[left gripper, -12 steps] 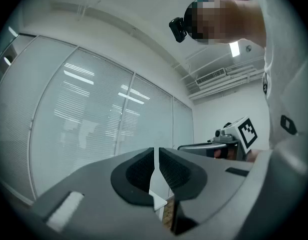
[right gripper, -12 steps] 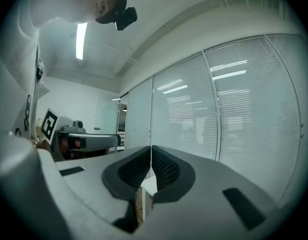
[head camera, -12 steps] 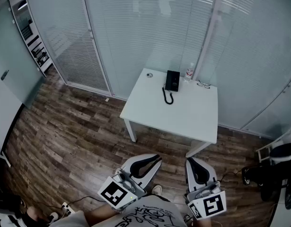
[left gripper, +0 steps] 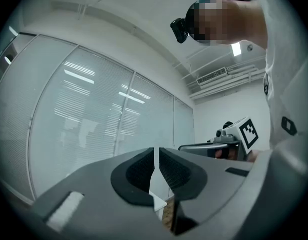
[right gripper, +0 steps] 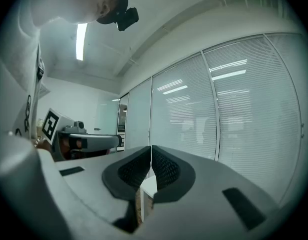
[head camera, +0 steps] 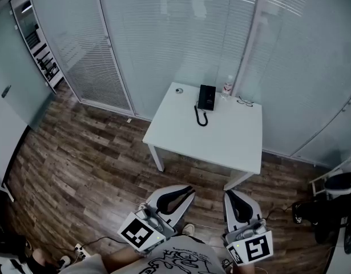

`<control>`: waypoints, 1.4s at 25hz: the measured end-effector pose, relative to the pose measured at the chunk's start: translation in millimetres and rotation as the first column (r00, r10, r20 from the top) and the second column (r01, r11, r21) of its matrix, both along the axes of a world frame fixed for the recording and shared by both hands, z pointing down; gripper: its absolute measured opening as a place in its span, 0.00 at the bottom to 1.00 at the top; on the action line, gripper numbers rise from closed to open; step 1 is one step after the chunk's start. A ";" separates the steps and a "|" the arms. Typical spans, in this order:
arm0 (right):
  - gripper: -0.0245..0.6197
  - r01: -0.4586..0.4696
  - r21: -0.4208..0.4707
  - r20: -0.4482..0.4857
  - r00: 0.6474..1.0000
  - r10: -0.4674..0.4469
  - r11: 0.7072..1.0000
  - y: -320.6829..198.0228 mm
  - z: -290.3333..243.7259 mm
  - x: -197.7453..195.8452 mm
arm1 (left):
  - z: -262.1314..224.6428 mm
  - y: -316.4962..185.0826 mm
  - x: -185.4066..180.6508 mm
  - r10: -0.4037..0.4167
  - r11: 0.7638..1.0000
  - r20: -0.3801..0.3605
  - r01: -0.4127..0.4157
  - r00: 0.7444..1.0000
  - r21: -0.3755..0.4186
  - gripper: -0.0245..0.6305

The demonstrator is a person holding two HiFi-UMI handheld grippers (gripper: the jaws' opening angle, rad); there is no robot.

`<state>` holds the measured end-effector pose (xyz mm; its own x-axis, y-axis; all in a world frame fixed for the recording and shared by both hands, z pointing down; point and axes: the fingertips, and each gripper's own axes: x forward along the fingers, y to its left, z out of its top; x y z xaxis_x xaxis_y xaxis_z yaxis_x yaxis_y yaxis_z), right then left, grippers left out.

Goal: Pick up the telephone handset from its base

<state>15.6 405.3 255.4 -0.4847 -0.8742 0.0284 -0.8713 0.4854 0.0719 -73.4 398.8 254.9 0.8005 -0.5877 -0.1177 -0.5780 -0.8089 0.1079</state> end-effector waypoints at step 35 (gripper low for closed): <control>0.05 0.009 -0.071 0.042 0.999 -0.006 0.997 -106.6 26.0 18.6 | 16.4 -106.9 14.5 -0.008 0.999 0.011 0.009 1.000 -0.048 0.08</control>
